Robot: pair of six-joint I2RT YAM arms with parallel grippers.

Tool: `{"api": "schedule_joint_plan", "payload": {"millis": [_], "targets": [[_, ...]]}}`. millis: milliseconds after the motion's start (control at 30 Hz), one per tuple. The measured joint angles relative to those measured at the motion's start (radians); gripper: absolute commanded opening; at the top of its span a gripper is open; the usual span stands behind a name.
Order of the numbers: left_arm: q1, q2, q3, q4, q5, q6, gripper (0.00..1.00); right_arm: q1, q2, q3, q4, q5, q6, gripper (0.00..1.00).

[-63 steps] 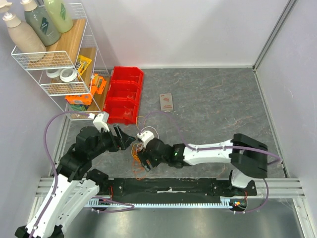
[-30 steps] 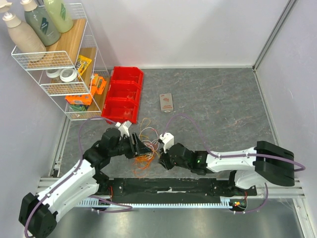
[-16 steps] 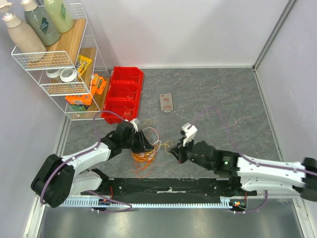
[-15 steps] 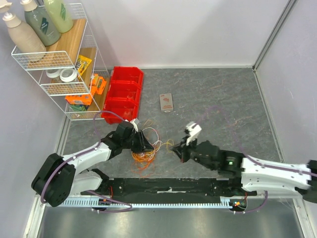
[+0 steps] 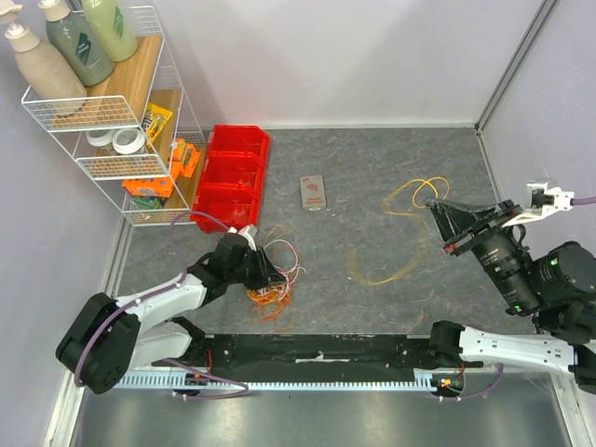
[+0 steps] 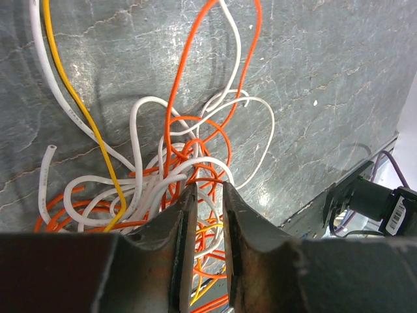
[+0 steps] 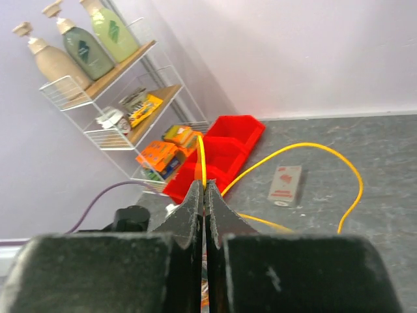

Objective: Untangle the cables

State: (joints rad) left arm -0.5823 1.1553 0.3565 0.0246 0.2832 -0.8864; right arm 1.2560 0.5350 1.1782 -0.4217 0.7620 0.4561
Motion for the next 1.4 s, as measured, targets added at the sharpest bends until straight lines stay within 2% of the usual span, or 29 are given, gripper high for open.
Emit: {"api": "schedule_joint_plan", "payload": {"millis": [167, 233, 367, 500, 667, 733, 867, 1067, 1200, 1300, 1400], "targets": [[-0.001, -0.077, -0.005, -0.028, -0.024, 0.016, 0.3, 0.0, 0.072, 0.06, -0.066, 0.053, -0.052, 0.0], [-0.001, -0.114, -0.005, -0.045, -0.029, 0.026, 0.35, 0.0, 0.084, 0.061, -0.08, 0.057, -0.071, 0.0], [0.0, -0.2, -0.004, -0.071, -0.006, 0.054, 0.55, 0.0, 0.08, 0.05, -0.081, 0.061, -0.09, 0.0], [-0.001, -0.325, 0.006, -0.064, 0.093, 0.076, 0.57, 0.0, 0.08, -0.06, -0.063, 0.06, -0.075, 0.0], [-0.006, -0.43, 0.133, -0.044, 0.239, 0.104, 0.77, -0.002, 0.162, -0.226, -0.02, -0.138, -0.044, 0.0], [-0.013, -0.447, 0.186, -0.027, 0.282, 0.114, 0.8, -0.002, 0.21, -0.27, 0.018, -0.234, -0.027, 0.0], [-0.035, -0.469, 0.238, -0.004, 0.333, 0.121, 0.82, -0.002, 0.3, -0.319, 0.077, -0.372, 0.005, 0.0], [-0.059, -0.457, 0.183, 0.068, 0.391, 0.101, 0.83, -0.002, 0.332, -0.351, 0.172, -0.496, 0.035, 0.0], [-0.129, -0.399, 0.153, 0.101, 0.415, 0.111, 0.74, -0.002, 0.332, -0.37, 0.215, -0.562, 0.04, 0.0], [-0.208, -0.363, 0.155, 0.082, 0.391, 0.163, 0.61, -0.002, 0.33, -0.372, 0.23, -0.623, 0.038, 0.0], [-0.257, -0.34, 0.178, 0.026, 0.348, 0.222, 0.57, -0.002, 0.315, -0.375, 0.23, -0.661, 0.031, 0.0]]}}
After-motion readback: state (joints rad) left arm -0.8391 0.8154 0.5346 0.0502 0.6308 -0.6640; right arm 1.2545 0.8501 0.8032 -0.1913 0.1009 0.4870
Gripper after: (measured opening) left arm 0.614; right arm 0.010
